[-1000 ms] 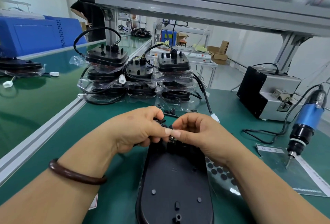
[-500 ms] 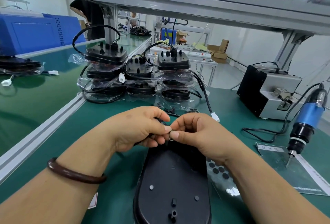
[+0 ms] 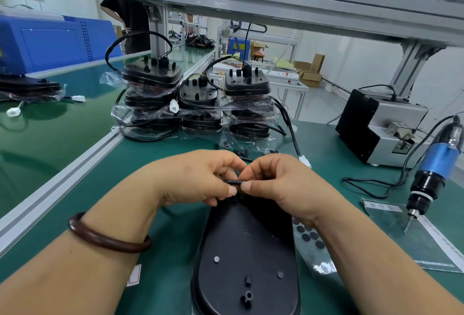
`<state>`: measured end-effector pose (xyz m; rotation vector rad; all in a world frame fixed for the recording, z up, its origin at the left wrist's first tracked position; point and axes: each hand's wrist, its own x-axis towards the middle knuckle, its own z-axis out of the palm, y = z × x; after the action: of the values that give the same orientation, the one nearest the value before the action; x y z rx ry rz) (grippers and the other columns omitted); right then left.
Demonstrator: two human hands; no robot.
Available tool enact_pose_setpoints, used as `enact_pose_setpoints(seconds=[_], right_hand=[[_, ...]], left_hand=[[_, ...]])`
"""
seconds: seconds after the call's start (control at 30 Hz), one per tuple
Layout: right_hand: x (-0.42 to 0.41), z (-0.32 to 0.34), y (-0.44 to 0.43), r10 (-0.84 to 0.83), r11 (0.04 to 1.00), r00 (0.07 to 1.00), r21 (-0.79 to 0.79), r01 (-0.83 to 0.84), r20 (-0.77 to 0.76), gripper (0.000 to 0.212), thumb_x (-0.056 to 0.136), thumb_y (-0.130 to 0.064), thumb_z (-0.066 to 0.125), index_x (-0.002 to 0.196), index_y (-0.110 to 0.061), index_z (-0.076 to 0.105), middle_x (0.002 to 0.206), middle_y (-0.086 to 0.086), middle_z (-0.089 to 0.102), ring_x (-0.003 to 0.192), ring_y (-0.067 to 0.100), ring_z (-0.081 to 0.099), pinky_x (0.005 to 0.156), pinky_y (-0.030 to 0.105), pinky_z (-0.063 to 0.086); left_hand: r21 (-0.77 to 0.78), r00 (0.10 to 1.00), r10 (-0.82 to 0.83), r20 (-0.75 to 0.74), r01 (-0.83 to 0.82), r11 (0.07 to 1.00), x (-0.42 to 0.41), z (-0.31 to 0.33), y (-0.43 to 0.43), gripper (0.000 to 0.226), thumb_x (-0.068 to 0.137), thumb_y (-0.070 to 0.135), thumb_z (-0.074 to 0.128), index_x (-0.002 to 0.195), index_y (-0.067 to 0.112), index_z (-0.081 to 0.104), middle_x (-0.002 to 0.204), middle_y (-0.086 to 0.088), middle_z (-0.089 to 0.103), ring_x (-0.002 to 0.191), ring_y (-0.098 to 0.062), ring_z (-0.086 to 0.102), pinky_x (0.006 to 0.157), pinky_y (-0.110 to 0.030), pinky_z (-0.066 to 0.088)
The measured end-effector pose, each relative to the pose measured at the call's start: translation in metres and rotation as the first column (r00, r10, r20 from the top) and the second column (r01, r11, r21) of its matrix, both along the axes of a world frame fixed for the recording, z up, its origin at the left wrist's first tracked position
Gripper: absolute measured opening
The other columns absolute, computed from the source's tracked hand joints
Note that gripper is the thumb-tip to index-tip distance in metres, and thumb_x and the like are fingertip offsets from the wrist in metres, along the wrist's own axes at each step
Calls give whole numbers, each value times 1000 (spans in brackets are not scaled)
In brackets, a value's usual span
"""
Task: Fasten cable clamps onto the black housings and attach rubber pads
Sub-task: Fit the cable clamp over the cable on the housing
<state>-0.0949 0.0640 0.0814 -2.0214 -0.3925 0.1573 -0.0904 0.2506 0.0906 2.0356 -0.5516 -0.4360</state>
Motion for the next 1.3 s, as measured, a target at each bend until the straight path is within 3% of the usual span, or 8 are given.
enact_pose_setpoints(seconds=[0.3, 0.43, 0.63, 0.87, 1.0, 1.13, 1.23, 1.3], right_hand=[[4, 0, -4, 110, 993, 994, 46, -110, -9, 20, 83, -2, 70, 82, -21, 64, 74, 6, 60, 73, 18, 52, 74, 32, 42], [0, -2, -10, 145, 987, 988, 55, -148, 60, 8, 81, -16, 70, 85, -21, 65, 84, 26, 64, 76, 19, 56, 79, 36, 45], [2, -7, -16, 111, 989, 985, 85, -124, 135, 15, 82, -24, 73, 84, -27, 59, 72, 13, 65, 72, 21, 54, 74, 37, 44], [1, -8, -16, 139, 989, 948, -84, -119, 285, 16, 76, -21, 81, 83, -31, 70, 81, -2, 67, 75, 14, 61, 77, 28, 51], [0, -12, -13, 86, 996, 920, -58, -70, 381, 5, 78, -15, 79, 81, -15, 76, 78, 0, 73, 76, 15, 67, 75, 28, 54], [1, -12, -16, 85, 996, 933, -44, -74, 349, 5, 80, -10, 77, 78, -14, 74, 81, 4, 74, 81, 22, 68, 82, 40, 54], [1, -11, -16, 109, 993, 928, -88, -83, 356, 14, 81, -10, 76, 75, -22, 73, 83, 3, 73, 82, 18, 68, 84, 40, 53], [3, -12, -18, 121, 988, 923, -130, -79, 364, 11, 81, -16, 76, 75, -24, 72, 84, 1, 73, 83, 17, 68, 85, 41, 52]], left_hand=[[-63, 1000, -1, 9, 2, 998, 5, -6, 1, 24, 90, 12, 61, 109, 26, 57, 72, 13, 58, 62, -1, 51, 55, -16, 43], [-148, 999, 37, 10, -36, 988, 5, -10, -5, 12, 91, 17, 61, 100, 24, 63, 67, 14, 61, 55, 1, 47, 49, -11, 36], [-231, 995, 92, -38, -98, 968, 7, -13, -11, 19, 91, 10, 59, 109, 16, 61, 67, 7, 62, 49, 2, 44, 45, -6, 33], [-195, 964, 215, -159, -244, 950, 9, -13, -12, 28, 89, 15, 63, 117, 15, 58, 66, 6, 59, 52, -5, 37, 41, -14, 28], [-191, 958, 221, -181, -254, 948, 9, -14, -14, 18, 89, 14, 62, 107, 17, 58, 63, 5, 56, 52, -6, 37, 41, -15, 28], [-82, 991, 127, -39, -130, 988, 9, -10, -4, 17, 89, 16, 63, 103, 24, 57, 88, 6, 64, 65, -1, 55, 53, -13, 41], [158, 995, -54, 78, 41, 987, 9, -8, 4, 47, 78, 29, 77, 119, 32, 55, 117, 18, 62, 107, 4, 57, 92, -17, 46], [272, 985, -87, 149, 44, 961, 8, -8, 3, 57, 74, 39, 79, 124, 37, 52, 119, 21, 59, 113, 1, 54, 103, -28, 42]])
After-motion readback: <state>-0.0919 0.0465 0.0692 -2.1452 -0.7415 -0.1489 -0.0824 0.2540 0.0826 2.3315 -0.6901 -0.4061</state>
